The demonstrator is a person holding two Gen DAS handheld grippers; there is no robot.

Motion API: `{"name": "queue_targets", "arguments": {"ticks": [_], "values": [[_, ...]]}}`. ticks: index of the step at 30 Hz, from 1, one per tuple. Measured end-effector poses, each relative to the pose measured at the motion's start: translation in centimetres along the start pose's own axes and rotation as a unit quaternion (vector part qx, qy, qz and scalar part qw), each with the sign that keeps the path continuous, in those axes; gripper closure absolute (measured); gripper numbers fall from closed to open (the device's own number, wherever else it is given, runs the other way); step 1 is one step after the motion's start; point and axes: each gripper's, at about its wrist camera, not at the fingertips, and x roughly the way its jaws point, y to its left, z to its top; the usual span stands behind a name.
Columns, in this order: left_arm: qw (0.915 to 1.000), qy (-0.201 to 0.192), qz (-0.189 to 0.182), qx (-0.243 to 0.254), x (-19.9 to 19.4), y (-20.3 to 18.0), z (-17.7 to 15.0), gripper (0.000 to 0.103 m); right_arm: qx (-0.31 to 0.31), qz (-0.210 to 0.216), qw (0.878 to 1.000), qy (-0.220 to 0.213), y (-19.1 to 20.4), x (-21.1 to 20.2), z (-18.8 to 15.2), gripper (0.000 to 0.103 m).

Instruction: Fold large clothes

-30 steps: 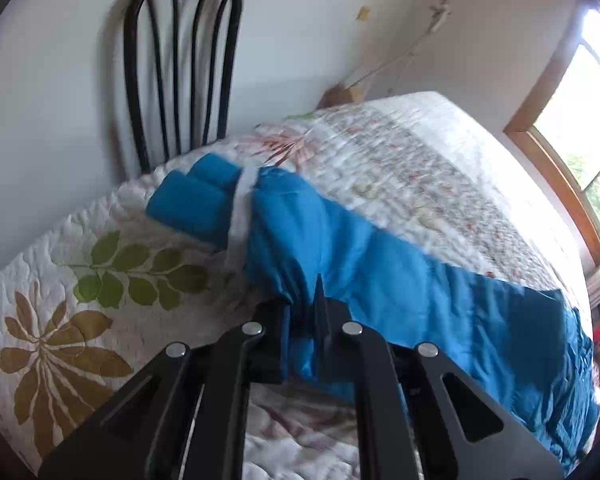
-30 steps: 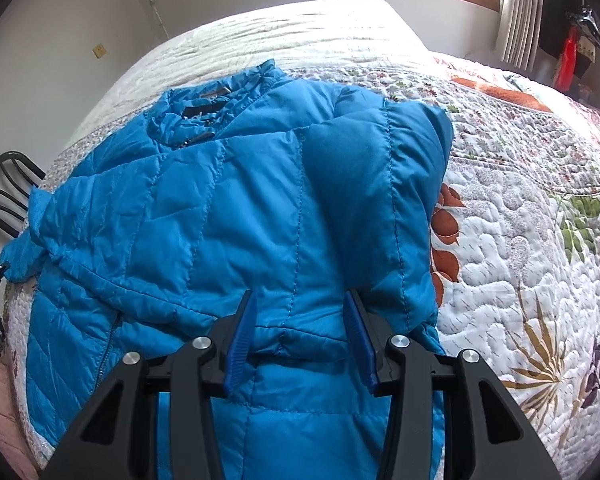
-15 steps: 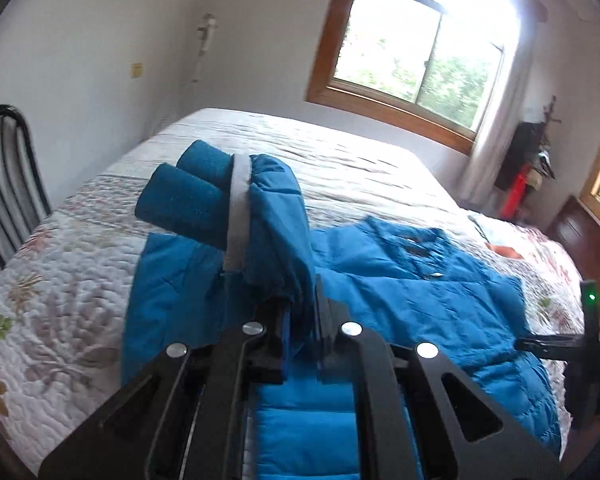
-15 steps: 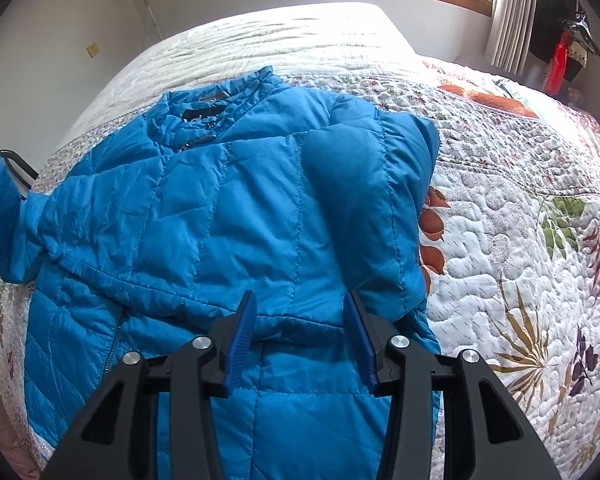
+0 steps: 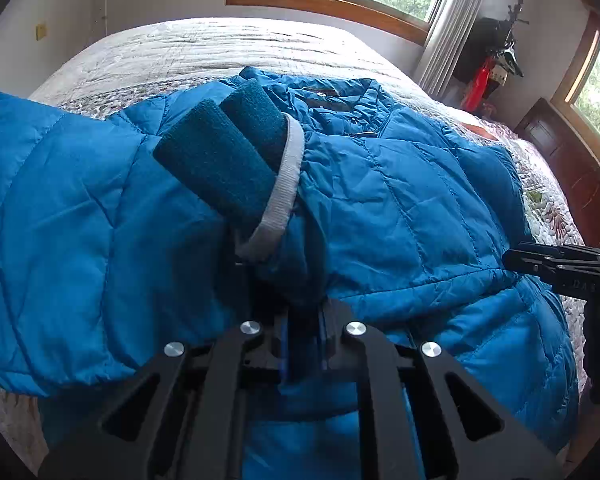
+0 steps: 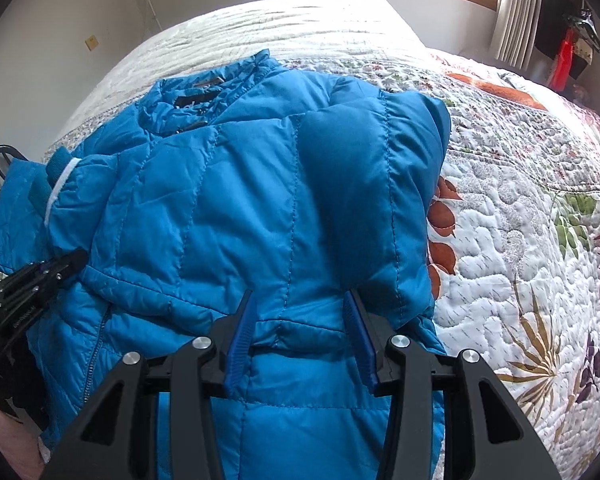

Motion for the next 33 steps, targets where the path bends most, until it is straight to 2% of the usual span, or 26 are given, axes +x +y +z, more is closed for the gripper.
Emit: {"name": "queue_targets", "arguments": {"ticks": [3,5,7,10,12,13,15,17,18,19,21,23,24,27,29,33], "values": [[0.9999,0.006,-0.008,-0.008,-1.1,0.2,0.0,0.091,-0.001,-0.002,1.0,-0.001,0.1,-0.1,0.0,0.057],[0.9999,0.002,-0.011,-0.005,-2.3,-0.2,-0.2,0.087,-0.005,-0.009,1.0,-0.002,0.3,-0.2,0.0,0.057],[0.9997,-0.01,-0.023,0.006,-4.5,-1.0,-0.8,0.073,-0.013,-0.02,1.0,-0.004,0.7,-0.3,-0.1,0.057],[0.9986,-0.034,-0.027,0.03,-7.7,-2.1,-1.5,0.064,-0.019,-0.032,0.999,-0.007,1.0,-0.4,-0.1,0.057],[0.9974,-0.063,-0.025,0.024,-10.2,-1.2,-1.7,0.059,-0.021,-0.037,0.999,-0.008,1.2,-0.5,-0.1,0.057],[0.9972,-0.073,-0.007,0.016,-11.0,-0.4,-1.7,0.055,-0.022,-0.04,0.999,-0.01,1.3,-0.6,-0.1,0.057],[0.9933,-0.089,0.073,-0.004,-12.0,1.7,-1.1,0.053,-0.027,-0.04,0.999,-0.013,1.7,-0.9,-0.2,0.057],[0.9817,-0.104,0.159,-0.013,-11.9,3.9,-0.6,0.048,-0.034,-0.036,0.999,-0.017,2.3,-1.3,-0.4,0.057],[0.9753,-0.104,0.194,-0.014,-11.5,4.7,-0.4,0.047,-0.038,-0.031,0.999,-0.019,2.6,-1.5,-0.4,0.057],[0.972,-0.097,0.213,-0.014,-10.6,5.6,-0.2,0.047,-0.041,-0.025,0.999,-0.02,2.9,-1.7,-0.5,0.057],[0.9755,-0.068,0.208,-0.026,-8.3,7.1,-0.3,0.047,-0.044,-0.011,0.999,-0.021,3.5,-2.0,-0.6,0.056],[0.9834,-0.028,0.177,-0.03,-5.5,7.8,-0.8,0.047,-0.042,0.011,0.999,-0.023,4.1,-2.4,-0.6,0.044],[0.9843,-0.015,0.174,-0.028,-4.3,7.9,-1.1,0.047,-0.04,0.028,0.999,-0.022,4.3,-2.6,-0.6,0.042],[0.9812,-0.018,0.192,-0.001,-3.5,6.9,-1.4,0.046,-0.046,0.062,0.997,-0.019,5.5,-2.8,-0.1,0.039],[0.985,-0.019,0.171,-0.009,-3.9,6.8,-1.3,0.046,-0.046,0.074,0.996,-0.012,6.2,-2.3,0.5,0.032],[0.9862,-0.018,0.164,-0.014,-4.0,6.8,-1.3,0.046,-0.034,0.104,0.994,0.02,7.2,0.0,1.8,0.032]]}}
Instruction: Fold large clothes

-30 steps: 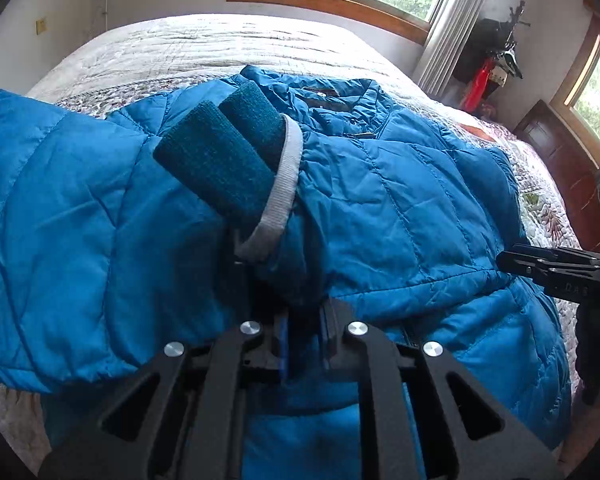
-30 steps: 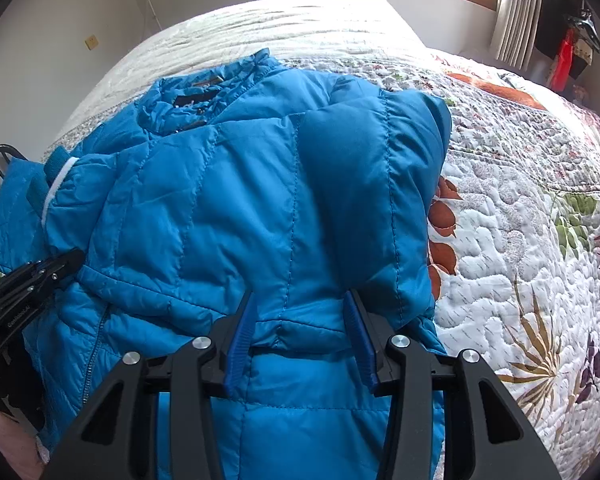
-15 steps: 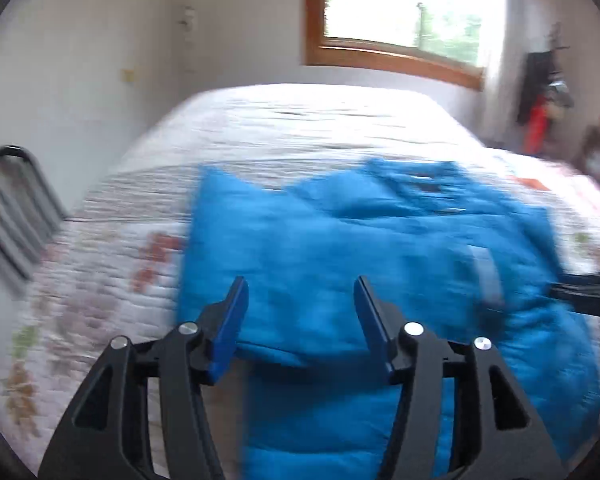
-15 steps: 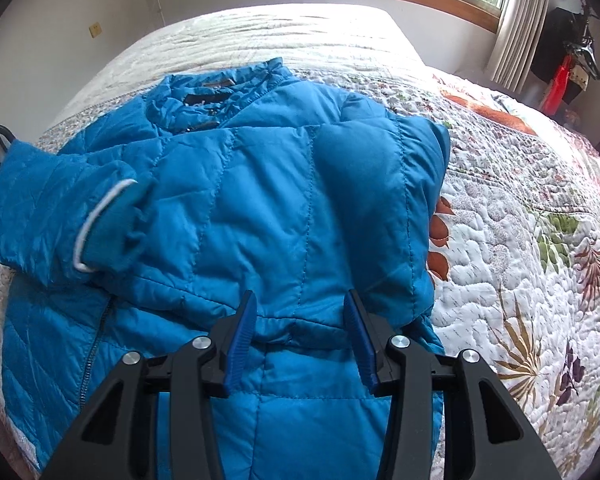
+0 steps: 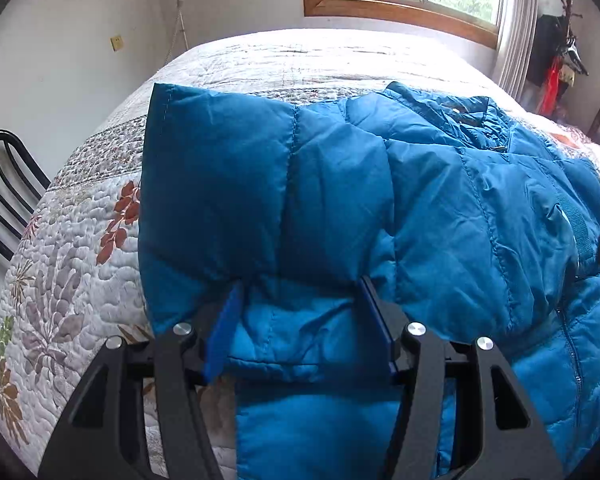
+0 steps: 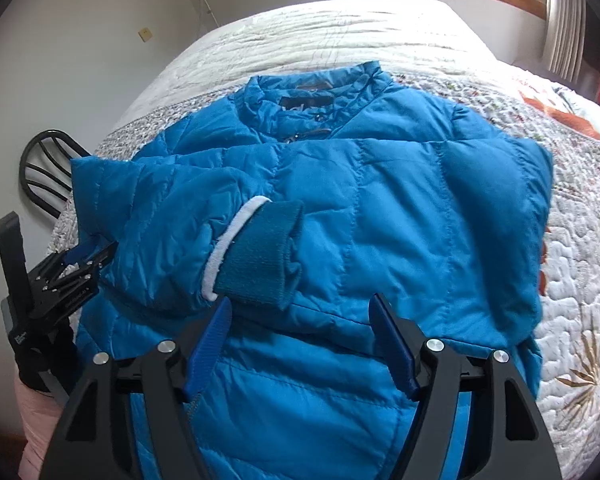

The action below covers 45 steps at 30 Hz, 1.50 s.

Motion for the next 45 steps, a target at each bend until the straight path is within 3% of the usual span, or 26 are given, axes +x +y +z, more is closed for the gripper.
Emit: {"name": "queue_targets", "arguments": {"ticks": [3,6,8,10,13,16,19,27,31,34,38,42,45], "values": [[1.0,0.0,-0.001,-0.003,0.2,0.0,0.0,0.046,-0.003,0.006,1.0,0.002,0.6,1.4,0.8,0.039],[1.0,-0.002,0.0,-0.003,0.1,-0.1,0.1,0.046,-0.01,0.014,1.0,0.009,1.4,2.2,1.2,0.061],[1.0,-0.002,-0.004,-0.005,0.0,0.1,0.1,0.046,-0.021,0.017,1.0,0.001,1.9,2.1,1.1,0.084],[0.9998,-0.003,-0.016,-0.015,-0.4,0.5,0.2,0.046,-0.028,0.023,0.999,-0.013,1.9,1.4,1.0,0.088],[0.9983,-0.015,-0.048,-0.027,-1.9,1.1,0.5,0.046,-0.031,-0.019,0.998,-0.041,1.5,-0.4,0.7,0.089],[0.9972,-0.037,-0.057,-0.029,-3.5,1.2,0.8,0.046,-0.025,-0.087,0.993,-0.07,0.4,-2.3,0.4,0.089],[0.9959,-0.046,-0.071,-0.032,-4.2,0.9,1.2,0.046,-0.003,-0.129,0.987,-0.094,-1.7,-4.4,0.1,0.09],[0.9987,-0.025,-0.045,0.004,-1.6,-1.9,2.5,0.046,0.027,-0.174,0.977,-0.124,-5.9,-6.9,-0.3,0.093],[0.9997,-0.008,-0.016,0.02,0.8,-3.0,2.4,0.044,0.035,-0.209,0.971,-0.114,-7.3,-6.1,-0.1,0.103],[0.9997,-0.005,-0.01,0.023,1.6,-3.1,2.3,0.043,0.054,-0.175,0.978,-0.099,-8.7,-5.1,-0.3,0.103],[0.9997,-0.007,-0.017,0.013,0.7,-2.8,2.2,0.043,0.065,-0.163,0.98,-0.091,-8.8,-4.9,-0.7,0.1],[0.9981,-0.042,-0.045,-0.005,-2.5,-2.2,2.8,0.043,0.05,-0.149,0.979,-0.132,-6.7,-7.7,-0.8,0.098],[0.9963,-0.056,-0.065,-0.008,-4.1,-2.7,3.3,0.042,0.032,-0.095,0.983,-0.153,-4.9,-8.9,-0.9,0.09]]}}
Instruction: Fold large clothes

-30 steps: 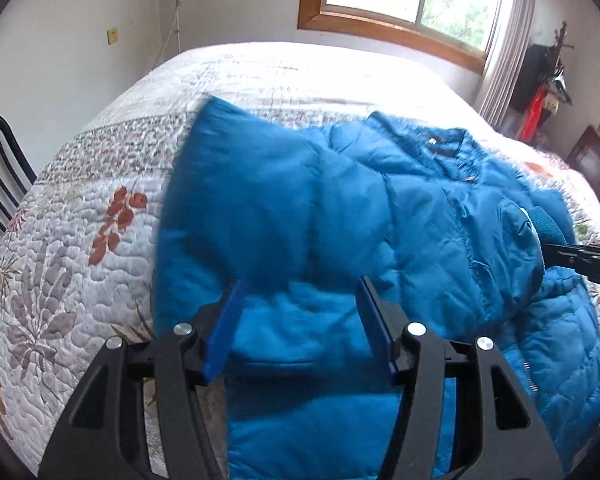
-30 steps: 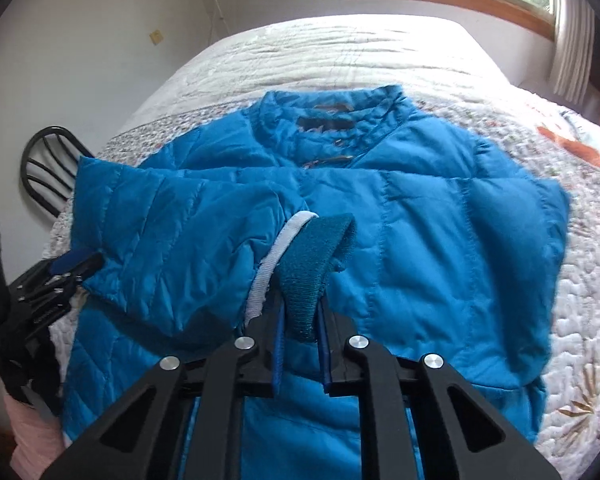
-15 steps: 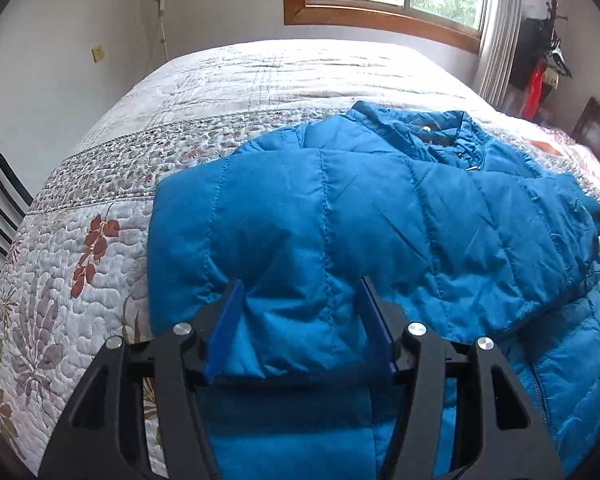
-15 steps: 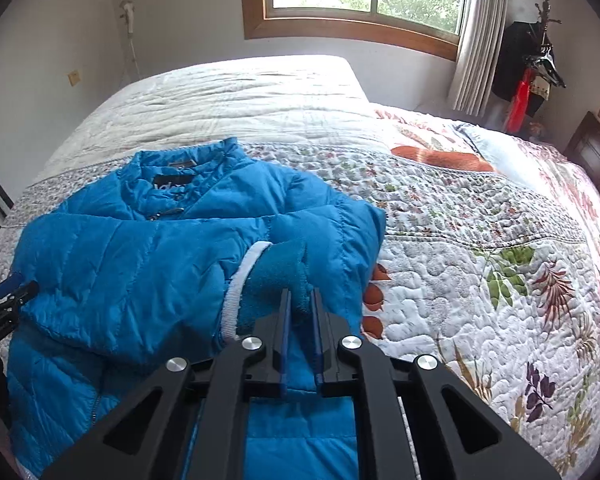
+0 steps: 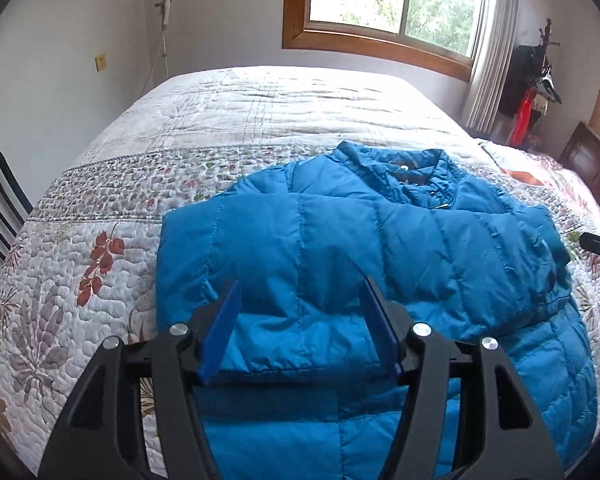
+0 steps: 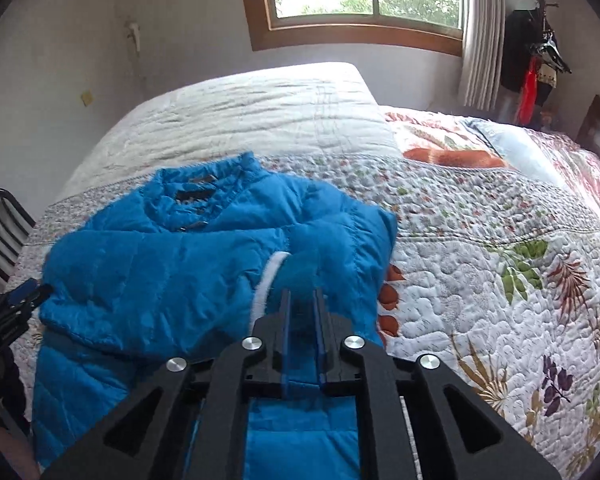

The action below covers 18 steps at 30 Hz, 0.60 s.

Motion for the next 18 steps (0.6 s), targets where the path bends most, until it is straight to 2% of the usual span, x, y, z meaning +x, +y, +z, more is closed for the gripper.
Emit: {"name": "queue_targets", "arguments": {"ticks": [3,6,10,13,18], "values": [[0.9999,0.006,-0.001,0.015,0.7,-1.2,0.0,0.042,-0.018,0.045,0.999,0.007,1.7,1.2,-0.1,0.09],[0.9991,0.026,0.003,0.033,2.5,-2.3,-0.6,0.042,-0.027,0.028,0.999,0.036,2.4,4.2,-0.5,0.09],[0.9974,0.058,0.017,0.04,5.5,-2.0,-1.5,0.042,-0.007,0.009,0.997,0.076,0.8,7.9,-1.3,0.09],[0.9975,0.058,0.01,0.039,6.2,-1.6,-1.8,0.042,0.002,0.025,0.996,0.083,0.1,9.1,-1.7,0.09],[0.9982,0.049,0.019,0.029,5.0,-1.6,-2.0,0.042,-0.007,0.013,0.998,0.067,0.7,7.6,-1.7,0.089]]}}
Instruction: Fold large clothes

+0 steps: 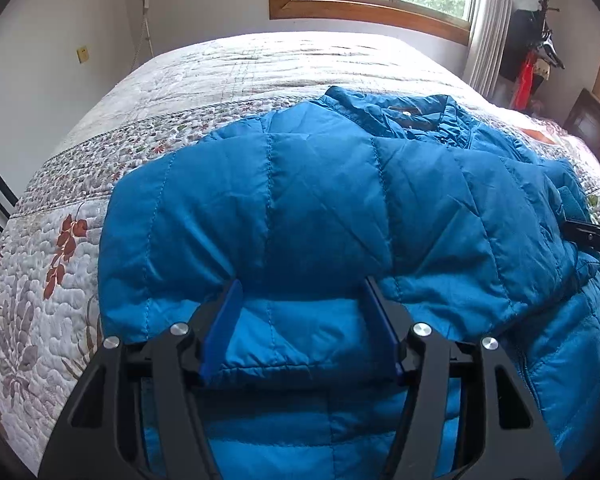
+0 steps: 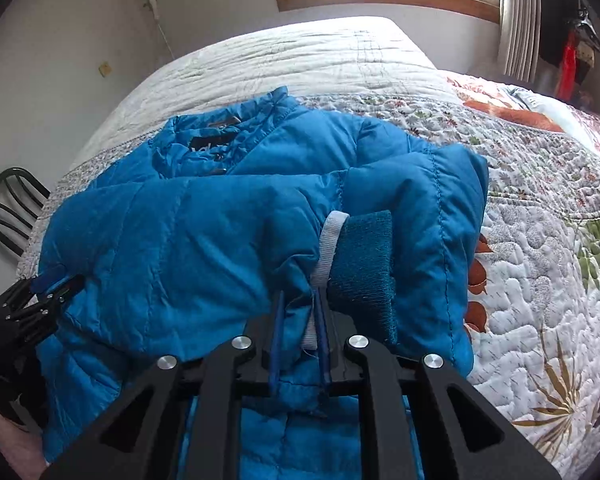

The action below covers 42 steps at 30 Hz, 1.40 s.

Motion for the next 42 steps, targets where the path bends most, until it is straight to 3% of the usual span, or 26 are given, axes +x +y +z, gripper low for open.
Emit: {"name": "queue_targets", "arguments": {"ticks": [5,11,16,21,23,25,28,33,38,42], "values": [[0.9995,-0.027,-0.003,-0.014,-2.2,0.0,0.2,0.042,-0.012,0.018,1.0,-0.022,1.2,-2.6,0.2,0.086],[0.9996,-0.013,0.009,-0.022,-0.6,0.5,0.2,0.042,-0.024,-0.015,0.999,0.017,2.1,0.4,-0.4,0.087],[0.9998,-0.008,0.017,-0.012,1.1,0.5,-0.1,0.042,-0.044,-0.034,0.998,0.012,2.9,1.6,-1.2,0.087],[0.9997,-0.005,0.021,-0.013,0.2,0.5,-0.3,0.042,-0.027,-0.002,1.0,-0.007,2.1,0.0,-1.3,0.086],[0.9997,-0.01,0.009,-0.02,-1.8,1.2,-0.4,0.039,-0.025,0.036,0.999,-0.022,1.7,-2.3,-1.7,0.074],[0.9997,-0.017,0.001,-0.015,-4.2,1.8,-0.8,0.025,-0.03,0.054,0.997,-0.04,1.5,-5.0,-2.6,0.056],[0.9998,-0.02,0.002,-0.003,-7.7,3.4,-3.0,0.022,-0.04,0.061,0.996,-0.047,0.5,-8.8,-5.6,0.053],[0.9997,0.019,0.004,-0.015,-11.8,7.6,-9.7,0.02,-0.028,0.091,0.995,-0.036,-2.2,-13.8,-13.6,0.047],[0.9948,0.062,-0.041,-0.07,-14.9,10.6,-17.7,0.019,0.003,0.092,0.996,-0.022,-3.9,-16.8,-21.7,0.04],[0.991,0.078,-0.07,-0.083,-16.0,10.0,-21.8,0.018,0.035,0.103,0.994,-0.005,-4.9,-17.5,-26.4,0.038]]}}
